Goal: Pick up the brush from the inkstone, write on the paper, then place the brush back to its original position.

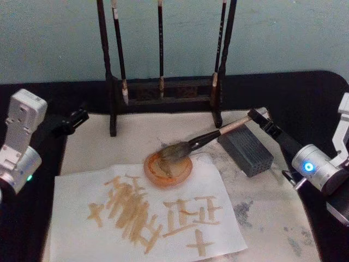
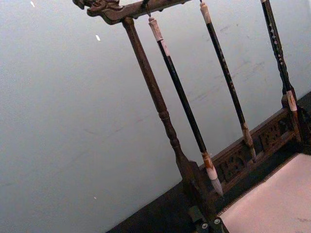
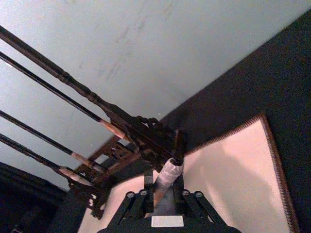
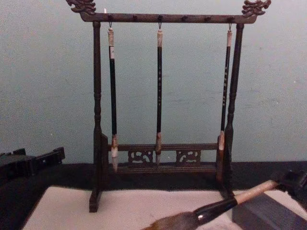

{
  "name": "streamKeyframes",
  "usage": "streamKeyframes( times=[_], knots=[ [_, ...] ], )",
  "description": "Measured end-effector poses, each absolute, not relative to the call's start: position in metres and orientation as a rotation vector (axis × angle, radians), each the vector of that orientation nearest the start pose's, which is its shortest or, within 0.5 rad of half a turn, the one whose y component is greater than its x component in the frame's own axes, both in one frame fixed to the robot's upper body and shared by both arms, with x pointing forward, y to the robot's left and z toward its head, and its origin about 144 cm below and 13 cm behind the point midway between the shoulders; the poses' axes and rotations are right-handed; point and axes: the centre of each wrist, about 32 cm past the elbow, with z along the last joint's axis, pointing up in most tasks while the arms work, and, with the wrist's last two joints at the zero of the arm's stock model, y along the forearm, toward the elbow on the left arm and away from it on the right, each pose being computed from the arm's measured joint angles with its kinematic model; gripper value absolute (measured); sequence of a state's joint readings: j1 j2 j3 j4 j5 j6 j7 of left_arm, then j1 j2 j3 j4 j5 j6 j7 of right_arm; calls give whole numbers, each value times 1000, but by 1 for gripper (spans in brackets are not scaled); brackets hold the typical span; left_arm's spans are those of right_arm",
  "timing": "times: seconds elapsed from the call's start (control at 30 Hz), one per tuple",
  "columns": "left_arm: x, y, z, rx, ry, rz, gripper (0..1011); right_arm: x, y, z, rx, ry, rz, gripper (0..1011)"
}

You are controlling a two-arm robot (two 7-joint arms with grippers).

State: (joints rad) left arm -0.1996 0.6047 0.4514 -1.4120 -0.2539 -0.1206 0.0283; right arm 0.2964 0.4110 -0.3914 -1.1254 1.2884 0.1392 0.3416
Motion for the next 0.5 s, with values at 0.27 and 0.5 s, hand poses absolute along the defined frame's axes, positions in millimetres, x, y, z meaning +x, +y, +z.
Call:
streamKeyframes(
  times=[0.27,0.5],
  knots=[
    [489,310,1140,304,-285,1248,1002,518,-298,1093,371,849,-1064,434],
    [489,310,1140,304,-285,1248,1002,516,-298,1097,360,840,-1071,683]
  ],
)
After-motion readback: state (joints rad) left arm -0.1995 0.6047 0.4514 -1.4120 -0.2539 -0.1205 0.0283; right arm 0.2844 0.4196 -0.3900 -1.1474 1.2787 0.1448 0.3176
